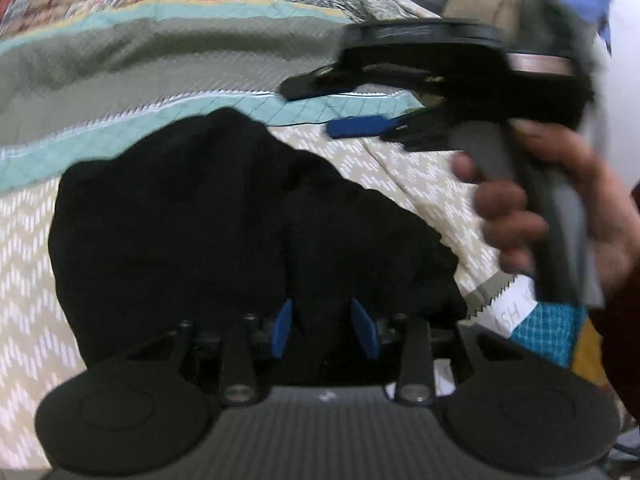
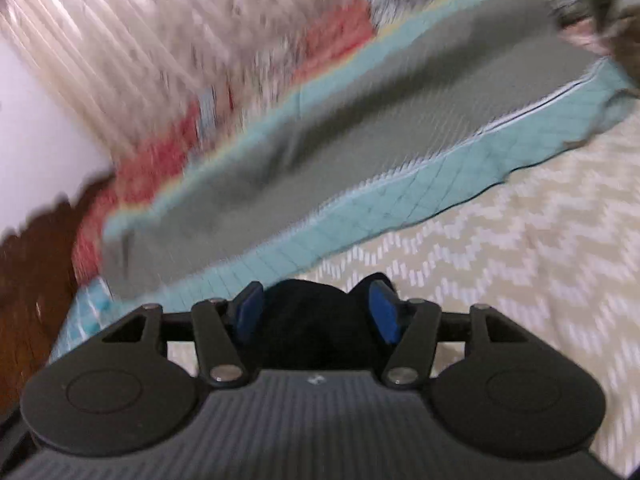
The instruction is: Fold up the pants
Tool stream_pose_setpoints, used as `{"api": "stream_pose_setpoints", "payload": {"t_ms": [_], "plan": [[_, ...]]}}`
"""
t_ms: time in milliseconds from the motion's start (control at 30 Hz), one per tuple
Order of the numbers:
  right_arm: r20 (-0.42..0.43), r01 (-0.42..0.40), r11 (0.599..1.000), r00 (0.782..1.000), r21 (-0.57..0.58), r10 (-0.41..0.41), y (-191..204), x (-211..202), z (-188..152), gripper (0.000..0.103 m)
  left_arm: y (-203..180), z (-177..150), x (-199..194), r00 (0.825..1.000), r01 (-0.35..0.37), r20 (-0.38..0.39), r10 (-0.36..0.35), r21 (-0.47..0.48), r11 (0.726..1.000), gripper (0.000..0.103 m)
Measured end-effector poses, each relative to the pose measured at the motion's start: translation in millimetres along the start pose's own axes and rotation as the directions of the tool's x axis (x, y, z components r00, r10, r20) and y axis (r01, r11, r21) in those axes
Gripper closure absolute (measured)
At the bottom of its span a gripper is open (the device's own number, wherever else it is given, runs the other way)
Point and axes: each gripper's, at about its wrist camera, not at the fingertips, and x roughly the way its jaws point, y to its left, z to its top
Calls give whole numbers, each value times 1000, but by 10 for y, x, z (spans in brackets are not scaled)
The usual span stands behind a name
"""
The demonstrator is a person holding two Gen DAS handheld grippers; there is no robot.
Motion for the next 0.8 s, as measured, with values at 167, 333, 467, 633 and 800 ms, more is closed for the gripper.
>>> {"api": "stream_pose_setpoints", "payload": {"t_ms": [167,333,467,633,800], "plan": [[-59,-17,1000,998,1,17,62,161,-207,83,70,-6,-88,1000,13,-6,-13,5,1000,70],[202,-9,1000,979,25,4,62,-198,-261,85,39,-46,-101,1000,16,25,-17,44,999,68],[102,176,976,977,130,-189,-341,213,-423,83,19,-98,28,1000,2,-4,-2,59,998,68],[158,100,976,979,192,-132,-378,-88,-418,54,-111,-118,-54,1000,-21,-4,21,132,991,65],[276,90,995,956,32,-95,-55,-638,-639,62,136,46,-449,994,57,93,-57,5,998,57]]}}
